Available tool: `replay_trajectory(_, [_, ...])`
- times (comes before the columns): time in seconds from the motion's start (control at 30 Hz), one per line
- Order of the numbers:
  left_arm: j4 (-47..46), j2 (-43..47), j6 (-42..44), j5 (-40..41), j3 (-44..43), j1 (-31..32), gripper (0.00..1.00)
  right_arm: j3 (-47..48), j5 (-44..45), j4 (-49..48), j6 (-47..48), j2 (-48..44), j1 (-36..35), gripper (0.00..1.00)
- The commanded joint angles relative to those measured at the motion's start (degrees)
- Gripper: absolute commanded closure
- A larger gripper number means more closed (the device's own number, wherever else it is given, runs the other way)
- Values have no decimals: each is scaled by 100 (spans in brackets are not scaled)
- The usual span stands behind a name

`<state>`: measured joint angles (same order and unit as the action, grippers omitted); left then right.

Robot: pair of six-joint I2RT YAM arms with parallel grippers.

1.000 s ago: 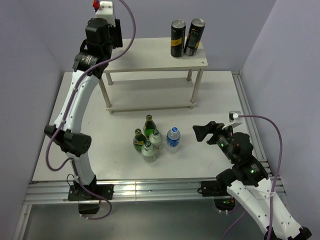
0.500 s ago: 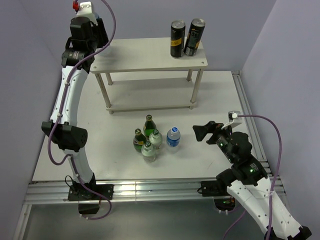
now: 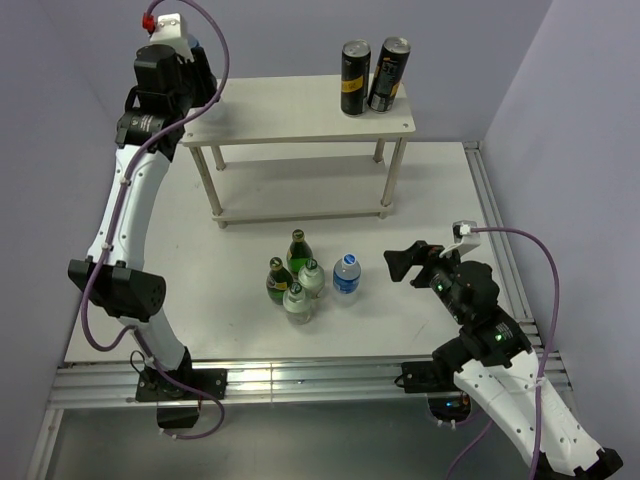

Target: Place and organize the beverage onto the shelf

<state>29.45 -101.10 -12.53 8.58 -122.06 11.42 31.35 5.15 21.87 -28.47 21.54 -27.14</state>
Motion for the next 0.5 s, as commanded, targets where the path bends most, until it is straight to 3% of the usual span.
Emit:
replay_trajectory(0.0, [-221, 310, 76, -14, -72, 141, 99, -42, 101, -236, 61, -1, -20, 0])
replay_trajectory(0.23, [-98, 82, 137, 3, 24, 282, 76, -42, 127, -218, 52, -27, -20, 0])
replay_trajectory(0.33, [-89, 47, 243, 179, 94, 378, 56, -59, 136, -236, 52, -27, -20, 0])
replay_trajectory(0.47, [-89, 20, 295, 337, 182, 431, 41, -68, 136, -236, 43, -27, -20, 0])
